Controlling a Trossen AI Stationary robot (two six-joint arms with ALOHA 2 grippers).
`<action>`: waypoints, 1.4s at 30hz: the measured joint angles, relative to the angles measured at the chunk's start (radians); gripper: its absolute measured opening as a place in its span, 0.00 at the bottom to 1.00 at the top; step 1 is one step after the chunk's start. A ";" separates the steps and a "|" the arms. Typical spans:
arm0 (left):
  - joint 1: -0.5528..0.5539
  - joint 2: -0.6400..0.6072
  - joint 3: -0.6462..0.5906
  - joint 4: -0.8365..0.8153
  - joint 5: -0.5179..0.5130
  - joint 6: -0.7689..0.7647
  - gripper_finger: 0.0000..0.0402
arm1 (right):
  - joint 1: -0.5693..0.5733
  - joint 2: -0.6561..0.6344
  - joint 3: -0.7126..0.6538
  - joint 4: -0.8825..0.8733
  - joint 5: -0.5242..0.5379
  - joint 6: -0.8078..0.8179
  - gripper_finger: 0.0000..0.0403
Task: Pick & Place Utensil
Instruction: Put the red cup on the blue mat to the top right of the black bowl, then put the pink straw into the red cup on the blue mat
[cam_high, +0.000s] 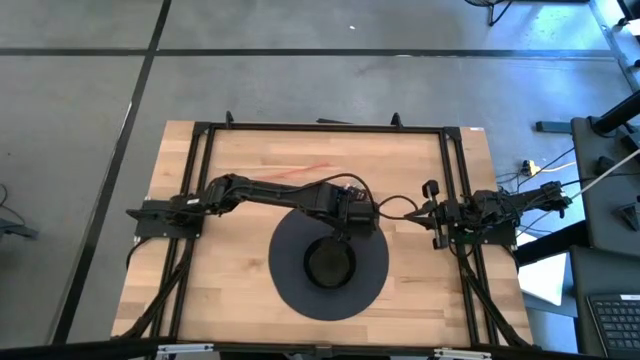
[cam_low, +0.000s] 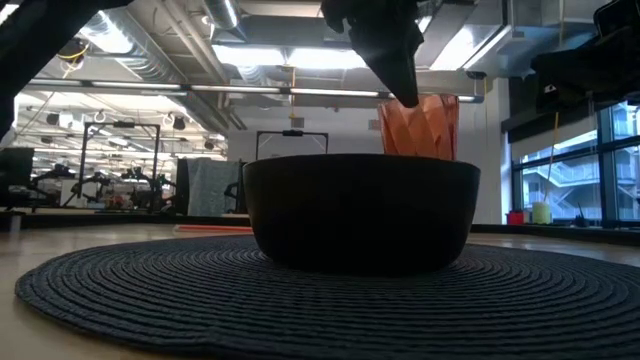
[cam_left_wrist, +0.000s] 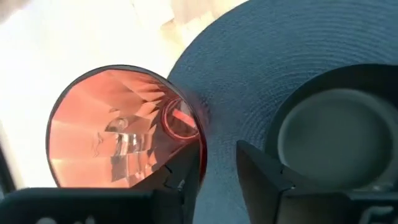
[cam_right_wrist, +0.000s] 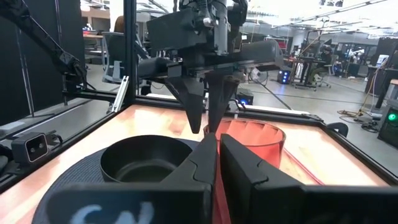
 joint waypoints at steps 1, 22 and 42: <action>-0.002 -0.003 0.000 -0.002 -0.008 0.000 0.27 | 0.000 0.000 0.000 0.000 0.000 0.001 0.05; -0.180 -0.497 -0.128 -0.210 -0.311 -0.321 0.21 | 0.000 0.000 0.000 -0.013 -0.022 0.003 0.05; -0.333 -1.597 -1.827 1.260 -0.445 -0.112 0.00 | 0.000 0.000 0.000 0.020 -0.023 -0.030 0.05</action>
